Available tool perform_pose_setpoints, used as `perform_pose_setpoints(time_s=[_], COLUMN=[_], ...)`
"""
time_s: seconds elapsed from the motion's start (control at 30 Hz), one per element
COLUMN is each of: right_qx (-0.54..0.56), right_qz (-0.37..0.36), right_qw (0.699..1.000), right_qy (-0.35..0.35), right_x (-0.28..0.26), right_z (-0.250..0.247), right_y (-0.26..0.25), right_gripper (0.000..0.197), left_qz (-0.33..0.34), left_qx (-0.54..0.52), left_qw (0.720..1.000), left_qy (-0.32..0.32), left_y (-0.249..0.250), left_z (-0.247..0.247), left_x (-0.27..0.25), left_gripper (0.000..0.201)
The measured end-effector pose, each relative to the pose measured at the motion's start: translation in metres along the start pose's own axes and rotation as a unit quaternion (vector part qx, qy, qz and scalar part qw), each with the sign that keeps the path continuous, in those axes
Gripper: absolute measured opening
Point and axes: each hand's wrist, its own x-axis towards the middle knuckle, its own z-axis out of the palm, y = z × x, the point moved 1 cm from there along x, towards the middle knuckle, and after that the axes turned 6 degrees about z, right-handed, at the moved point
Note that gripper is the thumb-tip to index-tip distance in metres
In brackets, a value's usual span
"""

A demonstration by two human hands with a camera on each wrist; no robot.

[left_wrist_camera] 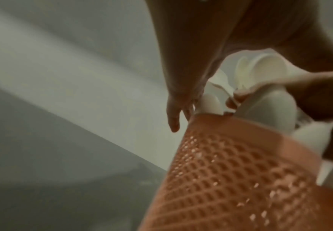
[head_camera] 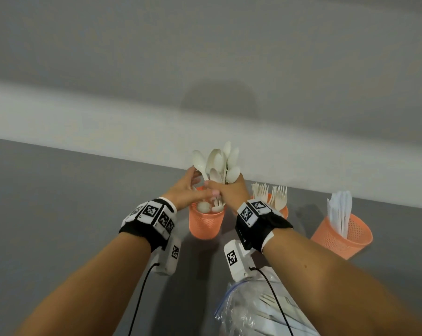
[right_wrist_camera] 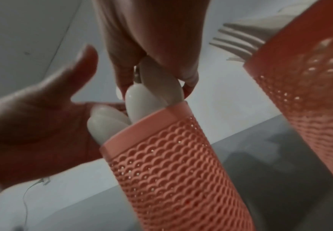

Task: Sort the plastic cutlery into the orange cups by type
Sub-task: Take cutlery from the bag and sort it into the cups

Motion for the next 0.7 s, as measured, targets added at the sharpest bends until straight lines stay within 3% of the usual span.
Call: perform_pose_setpoints(time_s=[0.1,0.17,0.3,0.5,0.57,0.67,0.7], right_qx=[0.000,0.017,0.053,0.052,0.043,-0.010,-0.048], right_qz=[0.016,0.006,-0.016,-0.046,-0.047,-0.087,-0.107], right_qw=[0.999,0.999,0.997,0.993,0.994,0.994,0.992], right_qy=[-0.032,-0.026,-0.058,-0.092,-0.088,-0.062,-0.047], right_x=[0.002,0.002,0.002,-0.001,0.001,0.001,0.000], right_z=[0.002,0.001,0.000,-0.003,-0.006,-0.006,-0.006], right_y=[0.002,0.000,-0.003,-0.009,-0.013,-0.019,-0.019], right_gripper=[0.028,0.033,0.049,0.076,0.065,0.016,0.008], left_qz=[0.022,0.048,0.064,0.021,0.017,0.021,0.030], left_qx=[-0.090,-0.078,-0.079,-0.145,-0.142,-0.111,-0.093], left_qw=[0.995,0.993,0.991,0.986,0.987,0.990,0.991], left_qy=[0.043,0.071,0.083,0.084,0.078,0.083,0.090], left_y=[0.012,0.019,0.021,0.023,0.026,0.027,0.026], left_z=[0.002,0.004,0.001,-0.001,0.000,0.003,0.004], left_x=[0.006,0.007,0.008,0.006,0.005,0.002,0.001], left_gripper=[0.051,0.024,0.023,0.042,0.049,0.041,0.036])
